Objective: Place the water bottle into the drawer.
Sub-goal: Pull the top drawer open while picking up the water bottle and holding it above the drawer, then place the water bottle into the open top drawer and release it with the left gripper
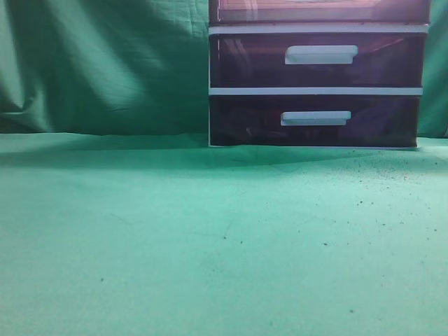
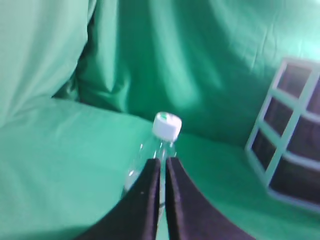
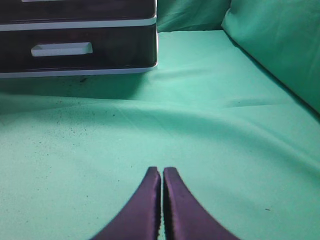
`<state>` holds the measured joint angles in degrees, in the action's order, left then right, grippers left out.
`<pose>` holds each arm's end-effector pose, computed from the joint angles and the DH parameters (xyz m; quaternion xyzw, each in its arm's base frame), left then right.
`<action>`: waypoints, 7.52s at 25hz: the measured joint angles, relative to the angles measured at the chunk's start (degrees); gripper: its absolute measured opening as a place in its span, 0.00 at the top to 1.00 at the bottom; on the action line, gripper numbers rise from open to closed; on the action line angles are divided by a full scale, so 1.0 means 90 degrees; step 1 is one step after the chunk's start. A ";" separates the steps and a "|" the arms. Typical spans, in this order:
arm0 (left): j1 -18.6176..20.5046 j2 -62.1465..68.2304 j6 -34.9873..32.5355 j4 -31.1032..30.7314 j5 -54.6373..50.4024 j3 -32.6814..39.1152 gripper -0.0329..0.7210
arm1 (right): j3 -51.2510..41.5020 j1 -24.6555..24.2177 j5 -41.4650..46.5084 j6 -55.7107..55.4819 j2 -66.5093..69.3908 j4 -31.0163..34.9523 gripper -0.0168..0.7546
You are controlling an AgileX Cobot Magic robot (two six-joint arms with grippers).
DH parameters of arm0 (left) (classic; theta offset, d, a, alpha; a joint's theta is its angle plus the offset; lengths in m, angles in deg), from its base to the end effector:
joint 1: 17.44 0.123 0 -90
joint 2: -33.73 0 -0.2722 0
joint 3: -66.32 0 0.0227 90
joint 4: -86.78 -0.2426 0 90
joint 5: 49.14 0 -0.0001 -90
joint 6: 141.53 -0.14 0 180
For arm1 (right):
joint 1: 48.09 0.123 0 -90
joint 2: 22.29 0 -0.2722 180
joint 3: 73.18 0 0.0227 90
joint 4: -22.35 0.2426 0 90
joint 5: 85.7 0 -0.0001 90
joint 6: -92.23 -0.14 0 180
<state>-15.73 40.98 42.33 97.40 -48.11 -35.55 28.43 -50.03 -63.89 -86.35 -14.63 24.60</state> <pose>0.1092 0.0037 0.2132 -0.0958 0.6646 -0.0813 0.7365 0.1039 -0.0015 0.1556 0.0141 0.8081 -0.0006 0.5889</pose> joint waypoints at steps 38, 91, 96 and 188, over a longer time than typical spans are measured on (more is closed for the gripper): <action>-0.0035 0.5140 -0.0668 -0.0185 -0.2825 -0.3145 0.26 | 0.0000 0.0000 0.0000 0.0000 0.0000 0.0000 0.98; -0.1736 0.7156 -0.1343 -0.0149 -0.4227 -0.6636 0.60 | -0.0024 0.0000 -0.2671 -0.0042 0.0000 -0.0040 0.98; -0.1801 0.6585 -0.1563 0.0294 -0.4510 -0.6641 0.60 | 0.0240 0.0000 -0.4493 -0.0038 -0.0013 0.0602 0.98; -0.2695 0.7121 -0.2204 0.0634 -0.4520 -0.7832 0.60 | 0.4332 0.2318 -0.5350 0.9314 0.8706 -0.0457 0.86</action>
<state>-39.99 105.06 22.50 103.11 -88.80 -106.04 67.42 -29.17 -112.04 -2.52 63.72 20.49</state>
